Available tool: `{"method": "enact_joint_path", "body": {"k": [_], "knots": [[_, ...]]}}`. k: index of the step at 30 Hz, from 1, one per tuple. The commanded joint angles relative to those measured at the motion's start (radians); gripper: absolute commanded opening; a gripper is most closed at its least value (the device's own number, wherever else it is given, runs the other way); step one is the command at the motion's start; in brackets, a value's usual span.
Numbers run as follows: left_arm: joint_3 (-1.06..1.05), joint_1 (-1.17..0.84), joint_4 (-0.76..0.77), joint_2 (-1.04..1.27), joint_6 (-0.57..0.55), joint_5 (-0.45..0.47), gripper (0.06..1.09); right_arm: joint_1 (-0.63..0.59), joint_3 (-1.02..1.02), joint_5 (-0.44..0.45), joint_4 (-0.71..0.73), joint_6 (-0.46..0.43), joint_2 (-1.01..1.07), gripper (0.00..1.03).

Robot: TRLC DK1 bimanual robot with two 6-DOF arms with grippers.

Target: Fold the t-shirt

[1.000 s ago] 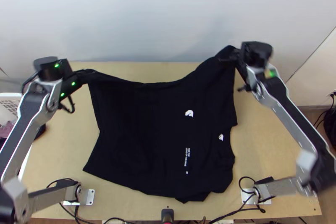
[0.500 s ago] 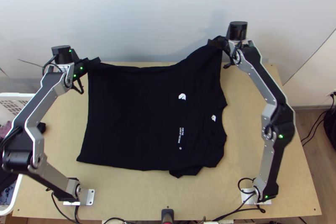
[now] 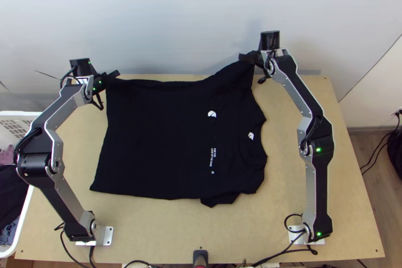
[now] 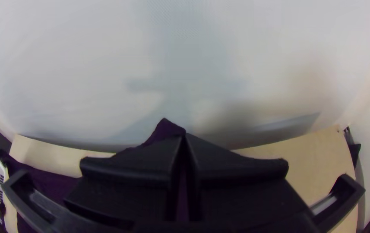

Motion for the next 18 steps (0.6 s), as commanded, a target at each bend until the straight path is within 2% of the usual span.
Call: {"method": "enact_joint_path", "body": {"k": [1, 7, 18], "knots": [[-0.010, 0.006, -0.026, 0.020, -0.010, 0.056, 0.09, 0.020, -0.021, -0.064, -0.092, 0.030, -0.024, 0.03], [-0.050, 0.015, -0.084, -0.041, -0.001, 0.108, 0.10, 0.038, -0.059, -0.200, -0.285, 0.073, -0.099, 0.03], [-0.224, 0.078, -0.159, -0.233, 0.099, 0.185, 0.10, 0.053, -0.414, -0.331, -0.294, 0.086, -0.376, 0.03]]}}
